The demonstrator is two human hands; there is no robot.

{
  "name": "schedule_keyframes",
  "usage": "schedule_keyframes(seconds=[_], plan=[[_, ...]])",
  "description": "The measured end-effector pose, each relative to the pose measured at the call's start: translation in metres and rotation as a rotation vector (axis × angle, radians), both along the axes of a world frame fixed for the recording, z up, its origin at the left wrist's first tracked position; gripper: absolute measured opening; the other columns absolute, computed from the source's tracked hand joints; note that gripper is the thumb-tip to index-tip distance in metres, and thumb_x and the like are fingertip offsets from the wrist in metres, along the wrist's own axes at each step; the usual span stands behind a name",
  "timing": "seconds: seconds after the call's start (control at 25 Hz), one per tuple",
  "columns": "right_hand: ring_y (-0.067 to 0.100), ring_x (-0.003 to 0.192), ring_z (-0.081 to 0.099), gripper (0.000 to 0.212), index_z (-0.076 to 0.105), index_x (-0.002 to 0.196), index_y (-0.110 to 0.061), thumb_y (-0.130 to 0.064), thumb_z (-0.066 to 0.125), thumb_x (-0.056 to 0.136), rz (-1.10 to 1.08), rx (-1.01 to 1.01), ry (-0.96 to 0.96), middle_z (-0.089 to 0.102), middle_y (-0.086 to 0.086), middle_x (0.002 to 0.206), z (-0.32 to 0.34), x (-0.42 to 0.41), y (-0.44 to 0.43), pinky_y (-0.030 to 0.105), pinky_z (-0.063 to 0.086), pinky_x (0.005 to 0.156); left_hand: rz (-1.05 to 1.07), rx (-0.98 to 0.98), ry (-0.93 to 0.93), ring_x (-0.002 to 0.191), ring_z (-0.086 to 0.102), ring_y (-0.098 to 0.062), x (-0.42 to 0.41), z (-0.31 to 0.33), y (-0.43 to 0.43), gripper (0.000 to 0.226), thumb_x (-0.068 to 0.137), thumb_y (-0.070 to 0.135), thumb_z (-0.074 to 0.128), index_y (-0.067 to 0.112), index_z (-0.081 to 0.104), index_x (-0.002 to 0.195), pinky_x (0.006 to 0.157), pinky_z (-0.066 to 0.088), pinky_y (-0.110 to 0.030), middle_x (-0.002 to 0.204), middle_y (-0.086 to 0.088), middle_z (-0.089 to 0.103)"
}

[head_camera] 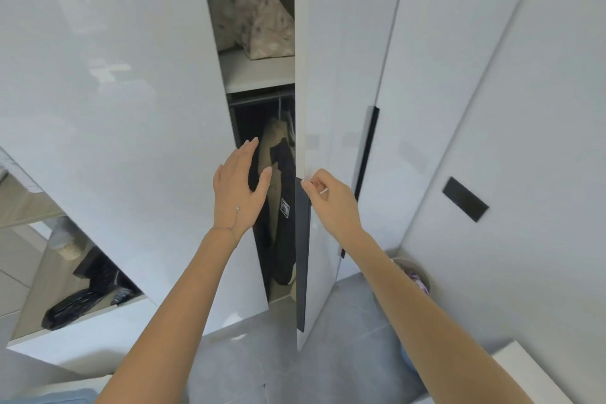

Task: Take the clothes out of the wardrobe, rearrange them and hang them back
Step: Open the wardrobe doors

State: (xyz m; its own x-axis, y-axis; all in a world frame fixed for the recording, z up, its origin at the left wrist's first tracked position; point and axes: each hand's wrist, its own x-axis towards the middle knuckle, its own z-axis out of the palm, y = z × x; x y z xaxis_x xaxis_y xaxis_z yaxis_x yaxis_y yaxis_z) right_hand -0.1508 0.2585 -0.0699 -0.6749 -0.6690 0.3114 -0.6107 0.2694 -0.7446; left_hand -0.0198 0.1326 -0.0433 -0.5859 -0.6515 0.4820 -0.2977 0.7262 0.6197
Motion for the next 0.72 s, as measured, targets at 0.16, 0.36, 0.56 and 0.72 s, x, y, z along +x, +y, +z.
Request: schedule_keyframes(seconds=[0.16,0.36,0.56,0.72], plan=[[0.007,0.073,0.059,0.024,0.053,0.087,-0.023,-0.044,0.048,0.097,0.027,0.009,-0.035,0.057,-0.014,0.078,0.002,-0.015,0.047,0.019,0.042,0.06,-0.022,-0.003,0.016,0.143,0.03,-0.02,-0.024,0.0,0.053,0.051,0.1,0.038,0.044,0.028,0.032,0.148,0.115,0.027,-0.052,0.152,0.003,0.038],[0.005,0.077,0.061,0.017,0.057,0.092,-0.026,-0.042,0.053,0.096,-0.032,-0.078,-0.105,0.063,-0.01,0.085,-0.004,-0.042,0.109,0.015,0.045,0.068,-0.02,0.006,0.032,0.141,0.034,-0.02,-0.048,-0.006,0.109,0.051,0.099,0.04,0.042,0.026,0.035,0.147,0.114,0.027,-0.054,0.15,0.003,0.041],[-0.013,0.079,0.058,0.023,0.059,0.11,-0.032,-0.048,0.053,0.094,-0.097,-0.165,-0.165,0.06,-0.022,0.094,-0.01,-0.067,0.17,0.002,0.04,0.064,-0.033,0.025,0.028,0.14,0.036,-0.016,-0.074,-0.014,0.155,0.049,0.099,0.038,0.045,0.028,0.036,0.147,0.114,0.028,-0.054,0.149,0.008,0.043],[-0.007,0.096,0.058,0.033,0.049,0.124,-0.045,-0.051,0.055,0.093,-0.132,-0.195,-0.201,0.054,-0.031,0.113,-0.014,-0.083,0.204,0.01,0.045,0.081,-0.063,-0.001,0.04,0.139,0.036,-0.014,-0.083,-0.013,0.175,0.051,0.1,0.038,0.045,0.025,0.035,0.148,0.114,0.028,-0.054,0.149,0.006,0.042]])
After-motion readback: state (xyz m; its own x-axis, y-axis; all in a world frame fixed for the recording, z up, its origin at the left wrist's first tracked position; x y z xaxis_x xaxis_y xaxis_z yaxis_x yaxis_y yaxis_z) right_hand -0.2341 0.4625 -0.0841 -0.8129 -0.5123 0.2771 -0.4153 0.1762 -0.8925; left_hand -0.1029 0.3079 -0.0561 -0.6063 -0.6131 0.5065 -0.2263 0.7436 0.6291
